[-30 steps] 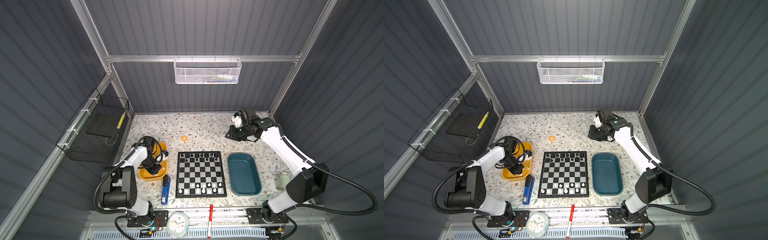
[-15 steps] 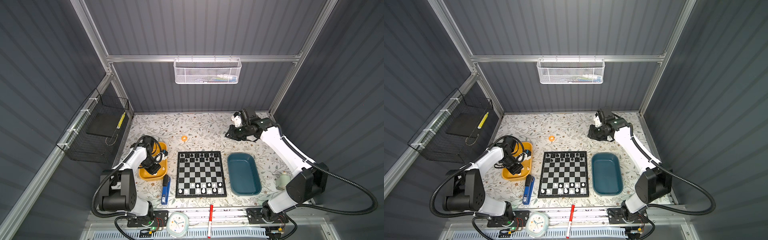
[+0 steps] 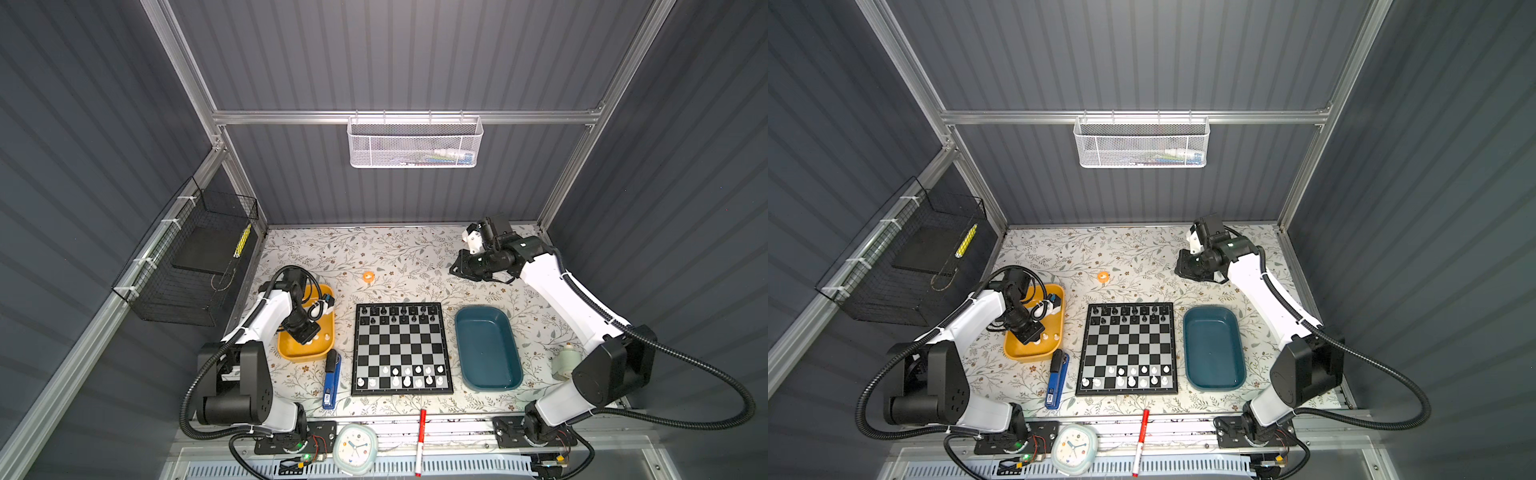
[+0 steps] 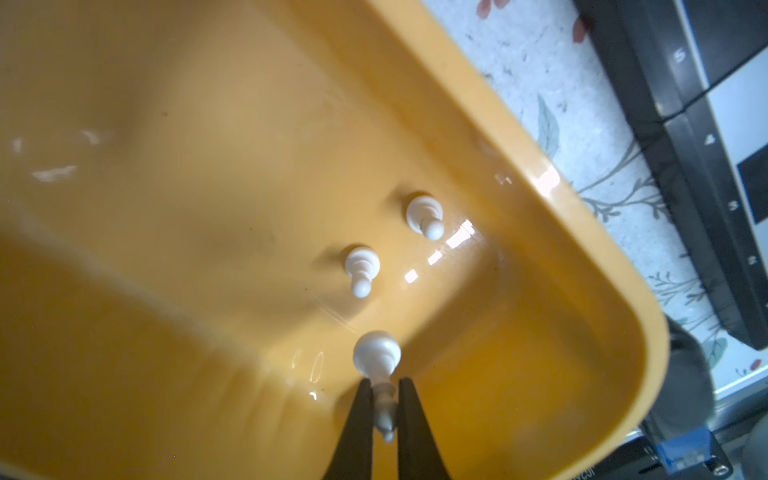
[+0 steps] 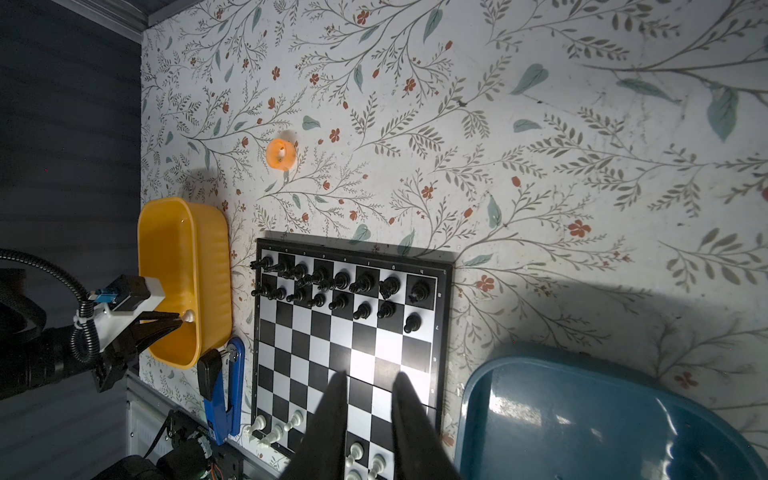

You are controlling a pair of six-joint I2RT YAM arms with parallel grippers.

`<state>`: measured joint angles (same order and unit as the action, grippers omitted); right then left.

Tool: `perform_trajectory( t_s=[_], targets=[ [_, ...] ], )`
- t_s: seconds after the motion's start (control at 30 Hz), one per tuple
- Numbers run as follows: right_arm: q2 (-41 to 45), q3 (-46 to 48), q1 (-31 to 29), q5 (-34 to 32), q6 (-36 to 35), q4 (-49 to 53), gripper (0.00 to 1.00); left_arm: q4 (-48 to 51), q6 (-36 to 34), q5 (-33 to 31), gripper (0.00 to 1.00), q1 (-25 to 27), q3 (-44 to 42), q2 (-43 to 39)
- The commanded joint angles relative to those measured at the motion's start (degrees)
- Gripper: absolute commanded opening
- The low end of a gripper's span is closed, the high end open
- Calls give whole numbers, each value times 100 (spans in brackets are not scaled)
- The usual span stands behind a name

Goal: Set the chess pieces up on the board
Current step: 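Lift the white pawn out of the yellow tub with the left gripper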

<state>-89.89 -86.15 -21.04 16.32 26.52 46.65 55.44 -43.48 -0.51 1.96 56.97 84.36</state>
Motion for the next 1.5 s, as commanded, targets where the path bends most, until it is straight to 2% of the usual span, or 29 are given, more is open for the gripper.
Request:
perform_trajectory(
  t_s=[0.0, 0.63, 0.93, 1.47],
  targets=[
    [-1, 60, 18, 85, -80, -66, 23, 230, -104, -19, 11, 30, 211, -5],
    [-178, -66, 30, 231, -202, -120, 23, 964, -516, 60, 10, 98, 842, -139],
    [-179, -88, 39, 234, -257, -125, 23, 923, -479, 91, 10, 505, 1017, -214],
    [3, 110, 83, 232, -329, -196, 23, 984, -388, 179, 10, 1222, 1673, 163]
  ],
)
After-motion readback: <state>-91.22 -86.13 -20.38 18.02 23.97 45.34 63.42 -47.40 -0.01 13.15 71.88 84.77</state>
